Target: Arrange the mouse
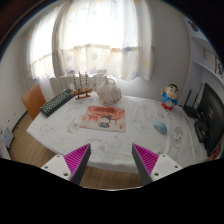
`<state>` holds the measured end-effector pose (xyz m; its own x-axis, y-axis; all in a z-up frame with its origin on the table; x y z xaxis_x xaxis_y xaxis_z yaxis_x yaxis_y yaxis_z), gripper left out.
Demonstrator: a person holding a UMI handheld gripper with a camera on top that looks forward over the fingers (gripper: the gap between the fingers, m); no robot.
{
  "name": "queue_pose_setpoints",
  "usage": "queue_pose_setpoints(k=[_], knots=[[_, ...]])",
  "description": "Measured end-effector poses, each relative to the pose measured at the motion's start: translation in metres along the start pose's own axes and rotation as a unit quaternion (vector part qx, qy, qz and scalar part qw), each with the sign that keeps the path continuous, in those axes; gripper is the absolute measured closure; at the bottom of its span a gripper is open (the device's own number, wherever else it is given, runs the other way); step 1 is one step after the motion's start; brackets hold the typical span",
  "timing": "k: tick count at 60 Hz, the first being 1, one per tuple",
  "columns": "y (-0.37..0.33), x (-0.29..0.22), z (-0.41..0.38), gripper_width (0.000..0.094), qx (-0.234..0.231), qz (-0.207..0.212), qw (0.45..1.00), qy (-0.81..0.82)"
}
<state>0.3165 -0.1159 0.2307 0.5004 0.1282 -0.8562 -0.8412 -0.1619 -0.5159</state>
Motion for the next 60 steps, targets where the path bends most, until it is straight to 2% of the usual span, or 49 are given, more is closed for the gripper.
queue_pose_setpoints(k=[16, 25, 42, 51, 60], knots=[[0.006, 0.024, 0.115, 0.0082, 0.094, -0.018, 0.995, 0.027], [0.004, 0.036, 0.156, 0.0081, 0.124, -0.013, 0.992, 0.033], [0.033, 0.049, 0.21, 0.008, 0.123, 0.031, 0.991, 0.052], [0.075, 0.049, 0.239, 0.0081, 0.135, 0.066, 0.988, 0.044], [0.131, 0.056, 0.263, 0.0082, 0.138, 0.074, 0.987, 0.045]])
Point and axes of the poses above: the point between the fingertips, and its own axes, seen from behind it with the camera up: z to the right, x down, y forward, the way the camera looks, the point moved 8 cm from there along -y, backward, against the way the camera looks, and after that the axes turned 10 degrees about z, right-handed, at the moved point
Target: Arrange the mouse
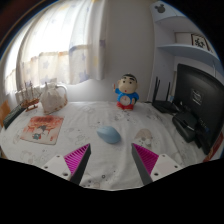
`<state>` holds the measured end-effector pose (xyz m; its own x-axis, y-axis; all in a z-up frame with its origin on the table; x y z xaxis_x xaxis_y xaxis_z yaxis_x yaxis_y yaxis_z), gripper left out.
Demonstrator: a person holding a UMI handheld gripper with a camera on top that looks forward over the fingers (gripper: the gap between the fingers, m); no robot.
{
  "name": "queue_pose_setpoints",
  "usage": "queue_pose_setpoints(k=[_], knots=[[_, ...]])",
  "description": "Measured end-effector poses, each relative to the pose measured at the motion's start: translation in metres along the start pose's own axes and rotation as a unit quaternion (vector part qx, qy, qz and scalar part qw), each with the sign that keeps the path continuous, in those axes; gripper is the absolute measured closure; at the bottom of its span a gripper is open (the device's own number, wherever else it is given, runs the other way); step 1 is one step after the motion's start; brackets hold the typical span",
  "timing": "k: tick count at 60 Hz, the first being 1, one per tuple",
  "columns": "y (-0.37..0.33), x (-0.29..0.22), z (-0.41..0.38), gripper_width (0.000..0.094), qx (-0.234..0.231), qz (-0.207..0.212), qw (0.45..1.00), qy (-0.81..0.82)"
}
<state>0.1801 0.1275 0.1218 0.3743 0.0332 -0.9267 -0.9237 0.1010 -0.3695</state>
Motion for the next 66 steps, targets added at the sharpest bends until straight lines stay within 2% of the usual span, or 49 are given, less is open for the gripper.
queue_pose_setpoints(k=[23, 45, 51, 56, 66], knots=[[0.134, 0.031, 0.01, 0.0082, -0.009, -0.027, 1.0, -0.001], [0.189, 0.021, 0.011, 0.0094, -0.015, -0.036, 0.999, 0.004], [0.193, 0.019, 0.007, 0.0193, -0.021, -0.038, 0.999, 0.005], [0.196, 0.019, 0.002, 0.0352, -0.028, -0.039, 0.999, 0.014], [0.199, 0.015, 0.001, 0.0481, -0.012, -0.054, 0.998, -0.001]])
Point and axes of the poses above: the point between the fingertips, and its own axes, seen from behind it with the camera up: z to the right, x down, y forward, the way the camera looks, the point moved 8 cm from there along -y, backward, against the way the camera looks, and after that the axes turned 10 degrees about z, right-handed, at the moved point
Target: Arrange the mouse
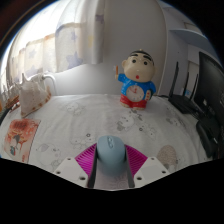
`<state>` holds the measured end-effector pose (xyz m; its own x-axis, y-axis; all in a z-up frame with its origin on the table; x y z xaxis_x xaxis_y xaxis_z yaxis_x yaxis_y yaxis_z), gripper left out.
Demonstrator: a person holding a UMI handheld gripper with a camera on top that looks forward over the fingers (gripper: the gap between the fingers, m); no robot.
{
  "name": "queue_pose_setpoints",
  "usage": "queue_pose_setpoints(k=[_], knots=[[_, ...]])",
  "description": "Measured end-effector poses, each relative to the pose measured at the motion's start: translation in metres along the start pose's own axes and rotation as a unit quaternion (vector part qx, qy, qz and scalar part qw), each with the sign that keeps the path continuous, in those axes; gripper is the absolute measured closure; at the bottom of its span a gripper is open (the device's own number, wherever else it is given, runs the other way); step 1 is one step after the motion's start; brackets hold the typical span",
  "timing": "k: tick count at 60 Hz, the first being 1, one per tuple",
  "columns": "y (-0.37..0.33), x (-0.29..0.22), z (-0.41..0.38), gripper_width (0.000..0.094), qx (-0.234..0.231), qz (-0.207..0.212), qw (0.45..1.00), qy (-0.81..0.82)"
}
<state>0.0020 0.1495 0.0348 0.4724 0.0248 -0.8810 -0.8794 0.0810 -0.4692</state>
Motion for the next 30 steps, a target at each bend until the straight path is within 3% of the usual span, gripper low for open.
queue_pose_setpoints(k=[9, 19, 30], knots=[[-0.019, -0.049, -0.019, 0.0516, -0.021, 0.019, 1.0, 0.0], [-0.057, -0.118, -0.102, 0.0517, -0.07, 0.041, 0.997, 0.004], [-0.083, -0.11, -0.236, 0.0517, -0.117, 0.03, 0.993, 0.017]])
Point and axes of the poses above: the point between the fingertips, and its own axes, seen from behind it with the camera up: z to the right, x down, y forward, the way the camera looks, the point moved 8 cm from there along -y, backward, against the way the camera looks, and after that the axes turned 10 degrees about z, right-handed, at the moved point
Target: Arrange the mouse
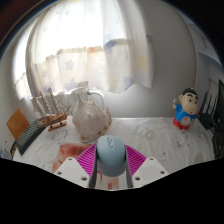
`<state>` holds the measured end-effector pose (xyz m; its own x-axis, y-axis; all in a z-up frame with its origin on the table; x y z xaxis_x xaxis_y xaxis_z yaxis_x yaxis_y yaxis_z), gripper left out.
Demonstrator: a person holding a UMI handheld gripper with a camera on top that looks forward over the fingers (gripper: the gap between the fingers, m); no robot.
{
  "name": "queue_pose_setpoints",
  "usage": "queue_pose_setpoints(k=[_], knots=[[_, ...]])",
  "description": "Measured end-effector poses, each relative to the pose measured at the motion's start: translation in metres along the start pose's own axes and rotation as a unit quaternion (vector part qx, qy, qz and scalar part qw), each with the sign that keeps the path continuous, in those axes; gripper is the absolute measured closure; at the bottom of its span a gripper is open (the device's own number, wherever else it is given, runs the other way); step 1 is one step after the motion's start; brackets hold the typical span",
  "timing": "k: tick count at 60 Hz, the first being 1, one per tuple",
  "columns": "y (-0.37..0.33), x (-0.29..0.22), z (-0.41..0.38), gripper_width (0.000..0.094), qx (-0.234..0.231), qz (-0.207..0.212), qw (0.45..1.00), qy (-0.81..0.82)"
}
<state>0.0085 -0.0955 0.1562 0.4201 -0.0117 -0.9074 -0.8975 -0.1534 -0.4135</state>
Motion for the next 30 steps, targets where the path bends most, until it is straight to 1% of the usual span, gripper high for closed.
queue_pose_setpoints(k=[6, 12, 24, 28, 30], knots=[[0.018, 0.03, -0.059, 0.0517, 0.0, -0.022, 1.0, 0.004], [0.035, 0.059, -0.09, 0.0518, 0.023, -0.038, 0.999, 0.009], [0.063, 0.103, -0.106, 0.0513, 0.074, -0.055, 0.996, 0.01], [0.064, 0.102, -0.107, 0.0427, 0.079, -0.051, 0.995, 0.016], [0.063, 0.101, -0.107, 0.0332, 0.079, -0.057, 0.995, 0.015]])
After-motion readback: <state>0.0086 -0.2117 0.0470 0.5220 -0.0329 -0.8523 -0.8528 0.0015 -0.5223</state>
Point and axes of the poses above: the point between the fingertips, and its own axes, seen from behind it with the camera up: z to the right, x down, y forward, the way the camera looks, the point moved 8 cm from there along -y, backward, against the way the camera looks, and after that the axes turned 10 degrees about z, right-handed, at the moved point
